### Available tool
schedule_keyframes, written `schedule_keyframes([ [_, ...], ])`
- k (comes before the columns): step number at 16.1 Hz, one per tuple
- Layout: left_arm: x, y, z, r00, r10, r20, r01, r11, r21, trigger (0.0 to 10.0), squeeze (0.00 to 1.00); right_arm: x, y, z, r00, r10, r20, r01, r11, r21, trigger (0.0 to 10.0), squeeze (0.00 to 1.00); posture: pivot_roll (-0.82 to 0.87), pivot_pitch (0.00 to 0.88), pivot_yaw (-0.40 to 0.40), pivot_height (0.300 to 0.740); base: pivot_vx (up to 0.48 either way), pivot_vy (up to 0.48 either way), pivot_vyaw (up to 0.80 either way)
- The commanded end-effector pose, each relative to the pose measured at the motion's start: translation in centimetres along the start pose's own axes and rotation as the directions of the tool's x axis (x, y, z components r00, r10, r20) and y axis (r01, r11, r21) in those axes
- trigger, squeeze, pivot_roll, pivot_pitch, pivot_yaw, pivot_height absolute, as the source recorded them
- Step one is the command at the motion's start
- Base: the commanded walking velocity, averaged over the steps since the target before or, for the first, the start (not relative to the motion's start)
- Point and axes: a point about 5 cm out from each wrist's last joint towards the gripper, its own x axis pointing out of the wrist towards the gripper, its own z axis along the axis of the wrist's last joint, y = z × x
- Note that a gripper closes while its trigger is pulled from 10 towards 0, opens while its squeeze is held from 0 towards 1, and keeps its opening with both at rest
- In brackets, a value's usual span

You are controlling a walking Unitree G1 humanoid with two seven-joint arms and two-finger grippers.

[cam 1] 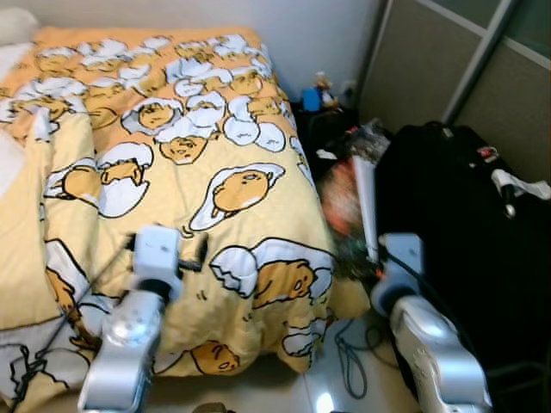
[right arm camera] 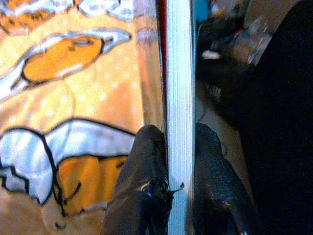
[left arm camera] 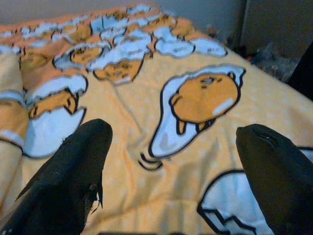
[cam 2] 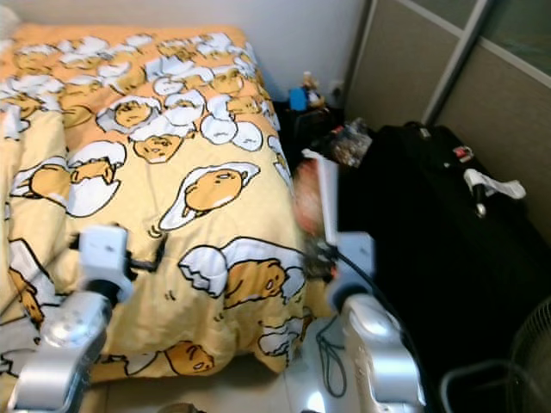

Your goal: Clean up the room

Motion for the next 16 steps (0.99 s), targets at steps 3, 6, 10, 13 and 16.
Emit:
schedule_keyframes([
  [3, 0.8, -0.1, 0.4, 1.000, -0.023, 0.017, 0.023, 1.000, 0.010, 10.0, 0.33, -0.4, -1.0, 0.4, 0.992, -0.111, 0.063, 0.106, 0.991, 0.078, 10.0, 0.00, -0.12, 0.000, 0.001, 0.740, 0.000, 0.328, 0.00],
  [6, 1.4, 0.1, 0.4, 1.000, -0.022, 0.019, 0.021, 0.999, 0.029, 10.0, 0.32, -0.2, -0.1, 0.0, 0.992, -0.111, 0.063, 0.104, 0.990, 0.099, 10.0, 0.00, -0.12, 0.000, 0.007, 0.740, 0.000, 0.376, 0.00],
  [10, 2.1, 0.0, 0.7, 0.999, -0.042, 0.026, 0.041, 0.999, 0.034, 10.0, 0.32, -0.5, -0.7, -0.1, 0.987, -0.150, 0.063, 0.143, 0.984, 0.108, 10.0, 0.00, -0.15, 0.000, 0.039, 0.740, 0.000, 0.375, -0.20],
  [13, 2.5, -0.1, 0.8, 0.999, -0.043, 0.032, 0.042, 0.999, 0.028, 10.0, 0.33, -0.6, -1.3, 0.0, 0.982, -0.175, 0.066, 0.168, 0.980, 0.106, 10.0, 0.00, -0.16, 0.000, 0.048, 0.740, 0.000, 0.374, 0.00],
  [16, 2.6, 0.3, 1.0, 0.999, -0.027, 0.038, 0.026, 0.999, 0.027, 10.0, 0.32, -0.2, -0.8, 1.0, 0.984, -0.137, 0.111, 0.125, 0.986, 0.106, 10.0, 0.00, -0.14, 0.000, 0.041, 0.740, 0.000, 0.375, 0.00],
])
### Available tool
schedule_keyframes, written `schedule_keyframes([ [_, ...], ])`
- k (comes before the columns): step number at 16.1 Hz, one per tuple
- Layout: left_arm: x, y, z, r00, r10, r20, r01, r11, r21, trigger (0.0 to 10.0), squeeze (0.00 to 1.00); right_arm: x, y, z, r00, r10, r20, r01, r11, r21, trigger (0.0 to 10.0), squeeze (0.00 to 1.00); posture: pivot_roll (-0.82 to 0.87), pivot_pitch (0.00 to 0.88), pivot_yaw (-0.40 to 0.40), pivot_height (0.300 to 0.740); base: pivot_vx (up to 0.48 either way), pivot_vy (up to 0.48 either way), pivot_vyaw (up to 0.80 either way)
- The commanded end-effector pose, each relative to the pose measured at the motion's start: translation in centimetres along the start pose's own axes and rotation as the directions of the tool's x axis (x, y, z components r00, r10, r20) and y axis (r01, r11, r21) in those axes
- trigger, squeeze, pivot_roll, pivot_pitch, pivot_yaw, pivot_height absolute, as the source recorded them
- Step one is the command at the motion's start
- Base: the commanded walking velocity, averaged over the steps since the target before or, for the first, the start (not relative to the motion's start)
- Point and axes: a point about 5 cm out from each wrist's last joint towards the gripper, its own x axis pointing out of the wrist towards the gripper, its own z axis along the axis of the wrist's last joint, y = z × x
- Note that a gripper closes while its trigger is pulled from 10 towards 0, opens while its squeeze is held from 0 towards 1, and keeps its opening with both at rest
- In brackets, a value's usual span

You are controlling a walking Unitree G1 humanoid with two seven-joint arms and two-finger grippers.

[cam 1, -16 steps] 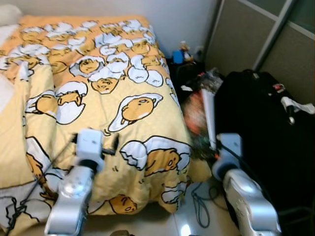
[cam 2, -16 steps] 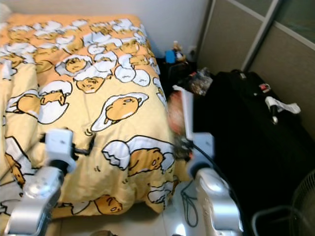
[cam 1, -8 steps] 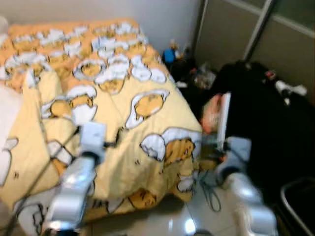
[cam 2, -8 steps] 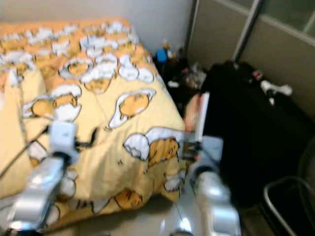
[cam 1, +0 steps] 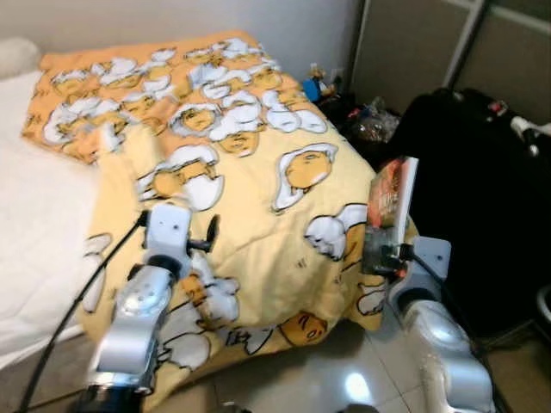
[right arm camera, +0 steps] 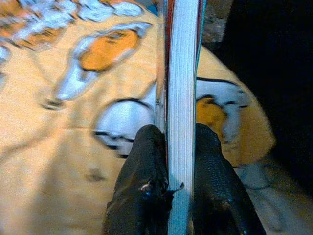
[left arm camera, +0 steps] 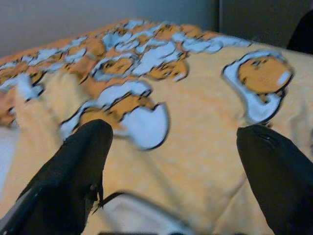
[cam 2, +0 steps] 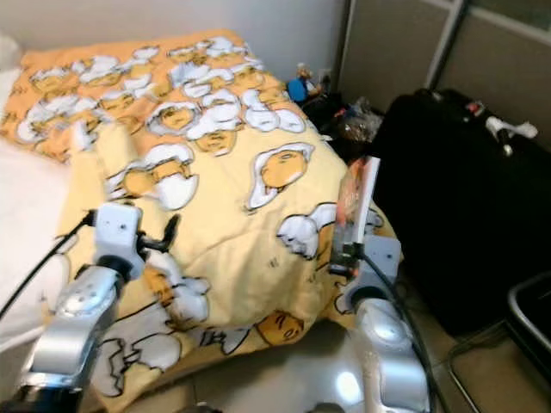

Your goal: Clean up the room

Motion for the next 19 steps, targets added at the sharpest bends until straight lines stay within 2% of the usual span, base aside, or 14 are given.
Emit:
schedule_keyframes([
  [1, 0.0, -0.1, 0.6, 1.000, 0.001, 0.022, -0.001, 1.000, 0.004, 10.0, 0.32, 0.5, 0.1, 1.5, 0.997, 0.024, 0.067, -0.024, 1.000, -0.002, 10.0, 0.00, -0.11, 0.000, 0.021, 0.740, 0.000, 0.375, 0.00],
  [4, -0.3, 1.4, 0.7, 0.998, 0.059, 0.023, -0.059, 0.998, 0.012, 10.0, 0.33, 1.4, 1.1, 1.4, 0.997, 0.052, 0.057, -0.052, 0.999, -0.001, 10.0, 0.00, -0.06, 0.000, 0.001, 0.740, 0.000, 0.377, 0.00],
  [8, -0.3, 1.2, 0.7, 0.999, 0.046, 0.020, -0.046, 0.999, 0.015, 10.0, 0.33, 1.5, 1.0, 1.3, 0.998, 0.041, 0.055, -0.042, 0.999, 0.022, 10.0, 0.00, -0.07, 0.000, 0.005, 0.740, 0.000, 0.373, 0.00],
  [19, 0.0, 0.9, 0.9, 0.999, 0.040, 0.025, -0.041, 0.999, 0.012, 10.0, 0.33, 1.9, 1.0, 1.8, 0.997, 0.052, 0.065, -0.051, 0.999, -0.018, 10.0, 0.00, -0.08, 0.000, -0.002, 0.740, 0.000, 0.373, 0.00],
])
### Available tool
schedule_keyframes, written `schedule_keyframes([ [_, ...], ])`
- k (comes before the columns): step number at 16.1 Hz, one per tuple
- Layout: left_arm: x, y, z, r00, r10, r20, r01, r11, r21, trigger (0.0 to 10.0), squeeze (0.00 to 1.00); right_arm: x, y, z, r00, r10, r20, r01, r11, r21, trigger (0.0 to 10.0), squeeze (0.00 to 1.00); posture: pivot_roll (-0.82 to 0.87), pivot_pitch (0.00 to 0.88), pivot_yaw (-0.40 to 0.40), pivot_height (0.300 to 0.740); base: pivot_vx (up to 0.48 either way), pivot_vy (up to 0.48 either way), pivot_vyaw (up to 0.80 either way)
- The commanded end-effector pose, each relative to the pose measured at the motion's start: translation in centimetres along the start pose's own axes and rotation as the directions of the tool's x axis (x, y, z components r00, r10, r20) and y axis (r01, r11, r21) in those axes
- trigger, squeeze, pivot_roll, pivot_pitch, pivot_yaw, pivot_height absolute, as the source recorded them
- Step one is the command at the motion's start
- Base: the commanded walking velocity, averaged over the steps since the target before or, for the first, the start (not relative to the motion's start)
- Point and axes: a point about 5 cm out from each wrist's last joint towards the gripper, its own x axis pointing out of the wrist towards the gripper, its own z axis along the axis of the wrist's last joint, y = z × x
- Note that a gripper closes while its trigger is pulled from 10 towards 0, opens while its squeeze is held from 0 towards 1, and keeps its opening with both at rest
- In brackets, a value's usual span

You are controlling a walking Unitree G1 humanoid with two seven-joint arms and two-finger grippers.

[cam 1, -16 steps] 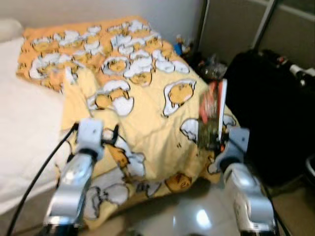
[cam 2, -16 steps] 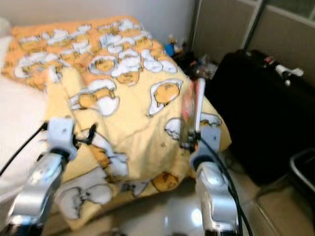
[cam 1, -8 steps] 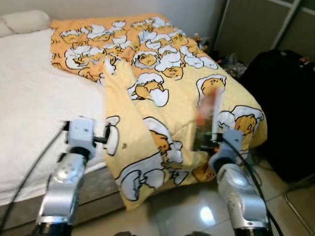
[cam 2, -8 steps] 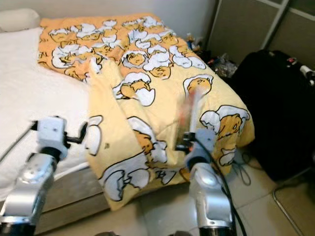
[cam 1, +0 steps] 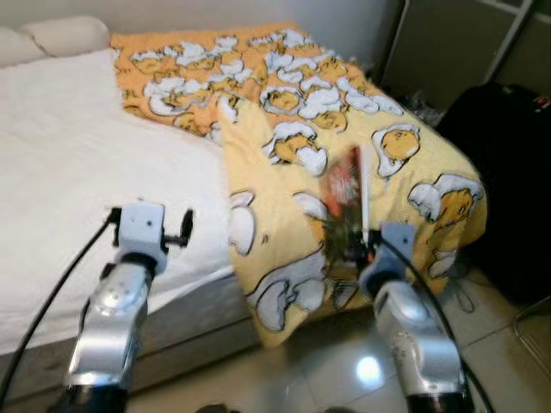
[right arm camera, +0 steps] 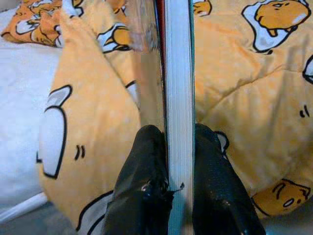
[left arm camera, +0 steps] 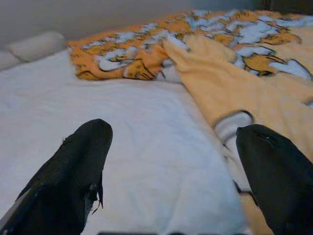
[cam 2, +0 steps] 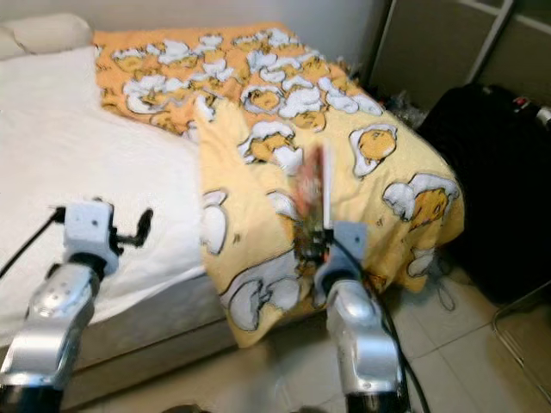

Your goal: Clean up the room

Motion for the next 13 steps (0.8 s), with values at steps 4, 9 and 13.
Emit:
schedule_keyframes([
  [4, 0.11, 0.00, 0.11, 1.000, -0.001, 0.002, 0.001, 1.000, 0.017, 10.0, 0.33, 0.12, -0.27, 1.35, 0.998, -0.016, 0.067, 0.017, 1.000, -0.008, 10.0, 0.00, -0.08, 0.000, -0.004, 0.740, 0.000, 0.373, 0.00],
  [9, 0.08, -0.02, 0.03, 1.000, -0.001, 0.002, 0.001, 1.000, 0.017, 10.0, 0.33, 0.22, -0.20, 1.34, 0.998, -0.011, 0.066, 0.012, 1.000, -0.013, 10.0, 0.00, -0.07, 0.000, -0.009, 0.740, 0.000, 0.373, 0.00],
  [13, -0.06, 0.08, -0.05, 1.000, 0.001, 0.001, -0.001, 1.000, 0.020, 10.0, 0.33, 0.23, -0.07, 1.26, 0.998, -0.008, 0.065, 0.009, 1.000, -0.014, 10.0, 0.00, -0.07, 0.000, -0.010, 0.740, 0.000, 0.372, 0.00],
])
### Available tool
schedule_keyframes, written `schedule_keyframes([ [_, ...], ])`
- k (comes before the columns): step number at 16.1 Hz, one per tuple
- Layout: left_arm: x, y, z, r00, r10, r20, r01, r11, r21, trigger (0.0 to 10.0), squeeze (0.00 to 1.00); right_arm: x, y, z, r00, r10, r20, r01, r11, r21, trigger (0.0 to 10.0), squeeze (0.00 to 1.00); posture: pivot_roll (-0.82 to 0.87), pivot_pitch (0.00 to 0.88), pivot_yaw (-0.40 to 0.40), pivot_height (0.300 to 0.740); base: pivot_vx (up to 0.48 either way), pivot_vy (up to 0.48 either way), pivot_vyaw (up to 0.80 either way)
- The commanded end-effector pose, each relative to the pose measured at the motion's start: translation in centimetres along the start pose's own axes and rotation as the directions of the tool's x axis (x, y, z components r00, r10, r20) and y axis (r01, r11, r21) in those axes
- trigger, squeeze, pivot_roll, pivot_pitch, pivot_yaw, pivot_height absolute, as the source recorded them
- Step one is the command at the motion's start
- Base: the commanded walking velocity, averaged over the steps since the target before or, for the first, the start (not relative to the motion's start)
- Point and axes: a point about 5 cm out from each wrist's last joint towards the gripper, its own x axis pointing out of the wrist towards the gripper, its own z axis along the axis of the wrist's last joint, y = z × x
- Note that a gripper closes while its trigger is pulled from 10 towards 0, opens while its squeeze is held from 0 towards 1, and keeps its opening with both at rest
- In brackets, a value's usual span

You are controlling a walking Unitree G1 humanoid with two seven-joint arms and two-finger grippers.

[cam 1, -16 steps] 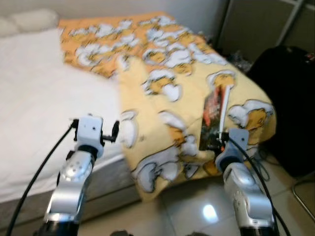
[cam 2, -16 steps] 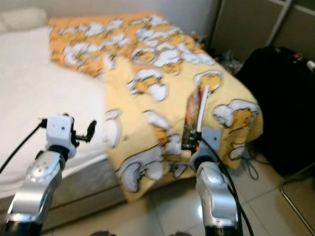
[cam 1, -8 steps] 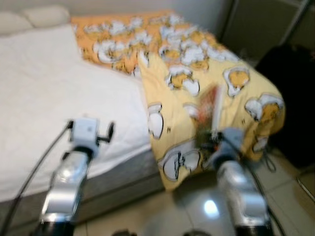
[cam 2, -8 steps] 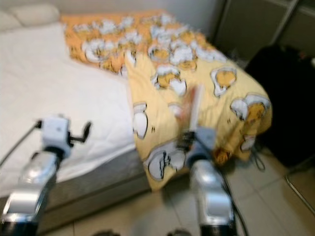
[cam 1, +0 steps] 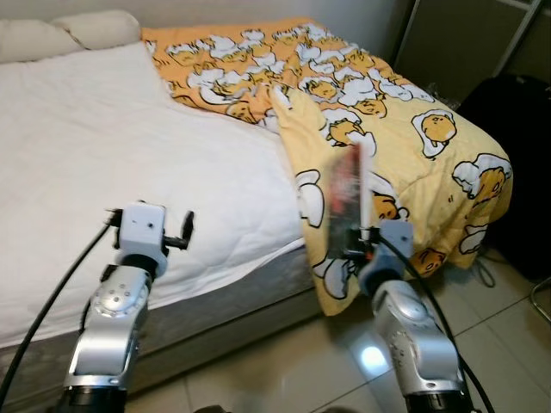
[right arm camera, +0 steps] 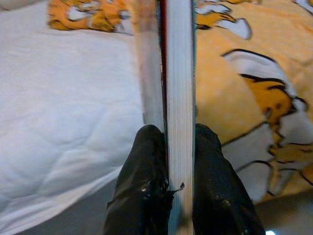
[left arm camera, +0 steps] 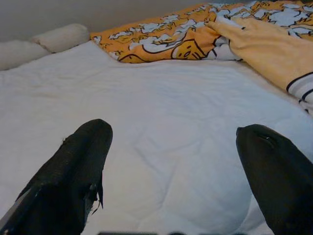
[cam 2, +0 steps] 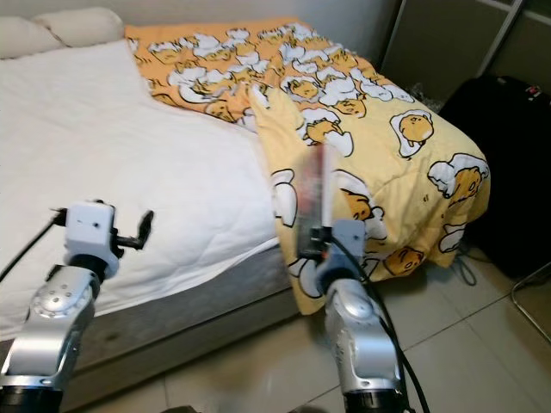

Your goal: Clean up the room

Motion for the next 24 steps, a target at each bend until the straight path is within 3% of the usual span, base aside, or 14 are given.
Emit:
schedule_keyframes([
  [1, 0.08, -0.59, 0.30, 1.000, -0.020, 0.011, 0.019, 1.000, 0.008, 10.0, 0.33, -0.07, -0.85, 0.86, 0.999, -0.032, 0.044, 0.033, 0.999, -0.005, 10.0, 0.00, -0.07, 0.000, -0.010, 0.740, 0.000, 0.371, 0.00],
  [20, 0.16, 0.02, 0.41, 1.000, 0.019, 0.023, -0.019, 1.000, 0.011, 10.0, 0.33, 0.48, -0.49, 0.96, 0.999, 0.006, 0.046, -0.004, 0.999, -0.035, 10.0, 0.00, -0.04, 0.000, -0.036, 0.740, 0.000, 0.369, 0.00],
  [24, 0.34, 0.09, 0.90, 0.998, 0.030, 0.051, -0.030, 1.000, 0.000, 10.0, 0.33, 0.69, -0.43, 1.16, 0.999, 0.016, 0.049, -0.014, 0.999, -0.047, 10.0, 0.00, -0.04, 0.000, -0.038, 0.740, 0.000, 0.000, 0.00],
])
